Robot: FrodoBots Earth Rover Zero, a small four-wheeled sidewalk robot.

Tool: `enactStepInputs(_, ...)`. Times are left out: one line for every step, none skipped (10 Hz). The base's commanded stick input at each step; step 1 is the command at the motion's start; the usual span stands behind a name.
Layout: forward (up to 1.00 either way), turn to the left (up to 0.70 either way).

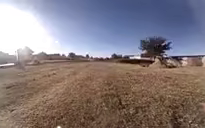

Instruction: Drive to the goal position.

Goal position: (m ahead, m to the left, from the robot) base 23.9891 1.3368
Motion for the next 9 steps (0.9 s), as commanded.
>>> enactStepInputs(0.5,0.0)
enactStepInputs(0.5,0.0)
enactStepInputs(0.5,0.0)
enactStepInputs(0.5,0.0)
enactStepInputs(0.5,0.0)
enactStepInputs(0.5,0.0)
enactStepInputs(0.5,0.0)
enactStepInputs(0.5,0.0)
enactStepInputs(0.5,0.0)
